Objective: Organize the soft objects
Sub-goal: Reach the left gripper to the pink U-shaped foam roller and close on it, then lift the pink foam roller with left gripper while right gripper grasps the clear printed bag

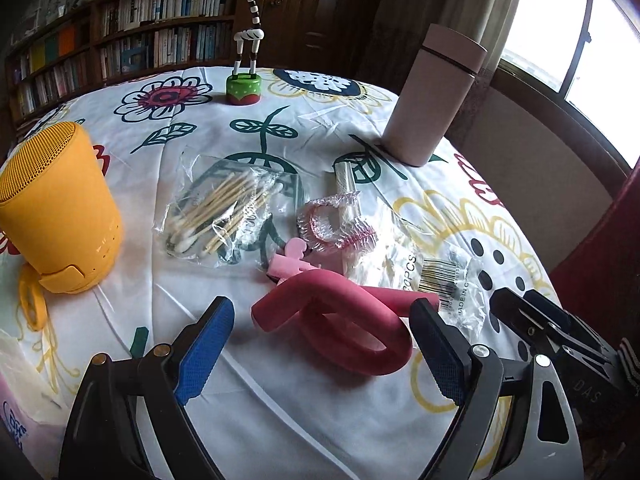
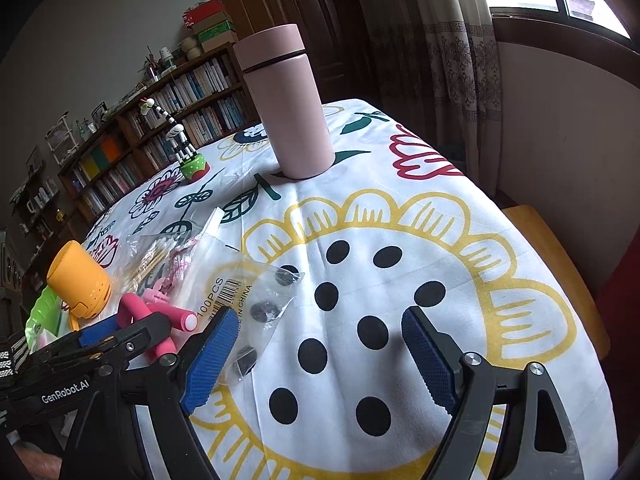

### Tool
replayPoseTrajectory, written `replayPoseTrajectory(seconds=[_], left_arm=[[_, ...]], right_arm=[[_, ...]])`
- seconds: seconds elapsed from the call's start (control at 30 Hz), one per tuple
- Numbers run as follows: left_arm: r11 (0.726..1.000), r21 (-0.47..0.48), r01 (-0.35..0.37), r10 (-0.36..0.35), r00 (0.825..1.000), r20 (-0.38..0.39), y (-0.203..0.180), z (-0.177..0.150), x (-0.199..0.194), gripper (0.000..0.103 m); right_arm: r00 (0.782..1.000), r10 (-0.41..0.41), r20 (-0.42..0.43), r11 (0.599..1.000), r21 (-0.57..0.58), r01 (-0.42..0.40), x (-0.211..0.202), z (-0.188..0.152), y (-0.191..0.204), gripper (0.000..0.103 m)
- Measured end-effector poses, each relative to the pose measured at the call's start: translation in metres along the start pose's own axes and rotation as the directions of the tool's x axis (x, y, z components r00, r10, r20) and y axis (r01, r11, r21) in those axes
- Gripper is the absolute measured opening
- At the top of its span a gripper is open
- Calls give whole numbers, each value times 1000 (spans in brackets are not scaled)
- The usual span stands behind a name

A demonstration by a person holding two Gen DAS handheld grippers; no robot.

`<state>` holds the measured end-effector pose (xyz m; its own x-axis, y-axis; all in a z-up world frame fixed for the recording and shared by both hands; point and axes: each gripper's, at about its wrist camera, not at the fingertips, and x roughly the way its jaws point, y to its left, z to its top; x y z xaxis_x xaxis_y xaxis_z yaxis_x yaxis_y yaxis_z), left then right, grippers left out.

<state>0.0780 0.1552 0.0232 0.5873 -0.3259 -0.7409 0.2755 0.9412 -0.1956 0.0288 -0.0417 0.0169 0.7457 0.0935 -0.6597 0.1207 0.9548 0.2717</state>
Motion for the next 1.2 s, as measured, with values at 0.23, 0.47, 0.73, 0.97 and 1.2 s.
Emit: replayPoseTrajectory(seconds=[0.23, 0.47, 0.73, 0.97, 1.2], left_arm=[[996, 80, 51, -52, 999, 16, -12, -8, -5, 54], [995, 80, 53, -56, 998, 37, -4, -19, -24, 54], [999, 49, 0, -6, 992, 128, 10, -22, -51, 54], [999, 22, -33, 29, 984, 176, 22, -22, -62, 54], [999, 5, -37, 35, 983, 181, 27, -22, -65, 54]], right_arm=[[1000, 0, 7, 1000, -7, 0, 0, -1, 3, 87], [1000, -5, 9, 999, -39, 6, 0, 0, 11, 87], [999, 19, -32, 987, -160, -24, 16, 7, 39, 87], [998, 22, -54, 976, -213, -33, 34, 20, 51, 87], [987, 99, -127, 956, -262, -130, 49, 21, 62, 87]])
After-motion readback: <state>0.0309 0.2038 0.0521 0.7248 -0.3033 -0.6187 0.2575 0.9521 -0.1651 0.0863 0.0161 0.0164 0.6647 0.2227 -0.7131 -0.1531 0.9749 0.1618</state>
